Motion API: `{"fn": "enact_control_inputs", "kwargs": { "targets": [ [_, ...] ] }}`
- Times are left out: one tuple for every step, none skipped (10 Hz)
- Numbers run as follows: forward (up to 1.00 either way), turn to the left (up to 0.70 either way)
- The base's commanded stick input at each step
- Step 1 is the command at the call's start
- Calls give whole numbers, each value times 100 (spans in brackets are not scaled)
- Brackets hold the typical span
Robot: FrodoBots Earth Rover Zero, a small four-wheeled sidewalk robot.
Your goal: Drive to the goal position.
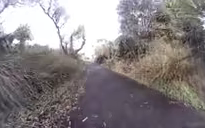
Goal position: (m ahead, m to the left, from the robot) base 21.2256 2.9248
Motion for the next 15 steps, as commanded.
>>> {"fn": "enact_control_inputs", "kwargs": {
  "targets": [
    [67, 0],
    [85, 0],
    [85, 0],
    [85, -30],
    [85, -30],
    [85, -7],
    [85, 0],
    [85, 0],
    [85, 0],
    [85, 0],
    [85, -1],
    [85, -7],
    [85, -14],
    [85, -21],
    [85, -28]
  ]
}}
